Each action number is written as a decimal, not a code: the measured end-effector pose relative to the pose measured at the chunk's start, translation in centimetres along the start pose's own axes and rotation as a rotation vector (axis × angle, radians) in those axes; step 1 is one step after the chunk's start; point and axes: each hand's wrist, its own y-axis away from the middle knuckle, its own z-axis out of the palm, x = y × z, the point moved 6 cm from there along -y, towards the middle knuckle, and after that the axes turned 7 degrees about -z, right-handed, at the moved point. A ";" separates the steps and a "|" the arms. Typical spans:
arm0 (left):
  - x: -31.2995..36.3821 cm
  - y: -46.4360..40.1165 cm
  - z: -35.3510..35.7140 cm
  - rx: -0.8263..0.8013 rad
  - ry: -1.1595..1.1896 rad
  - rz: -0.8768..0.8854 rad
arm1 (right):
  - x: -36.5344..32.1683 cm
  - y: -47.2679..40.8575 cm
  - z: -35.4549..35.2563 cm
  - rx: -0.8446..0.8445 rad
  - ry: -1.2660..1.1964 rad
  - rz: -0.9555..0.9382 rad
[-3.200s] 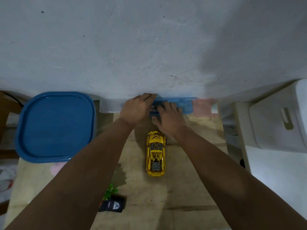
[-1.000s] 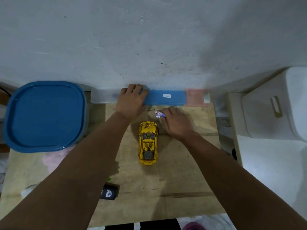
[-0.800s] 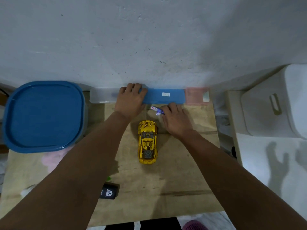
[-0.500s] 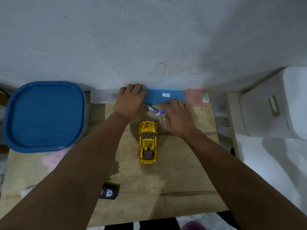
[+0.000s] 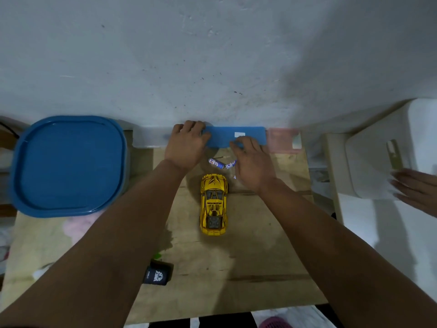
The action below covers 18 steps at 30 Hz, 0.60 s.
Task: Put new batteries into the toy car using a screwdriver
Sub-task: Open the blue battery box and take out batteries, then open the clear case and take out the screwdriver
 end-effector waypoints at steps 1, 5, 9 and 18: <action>0.1 0.0 -0.1 -0.012 0.008 -0.009 | -0.2 -0.1 0.0 -0.001 -0.004 0.018; 0.2 0.2 -1.2 -0.038 0.042 -0.026 | -1.1 -0.3 -0.8 -0.031 0.001 0.061; -1.8 2.3 -2.1 0.007 0.089 -0.110 | -2.1 -2.1 -2.7 -0.081 0.080 0.078; -7.1 4.5 -2.2 -0.066 0.021 -0.291 | -10.9 -7.7 -3.8 0.043 -0.158 -0.230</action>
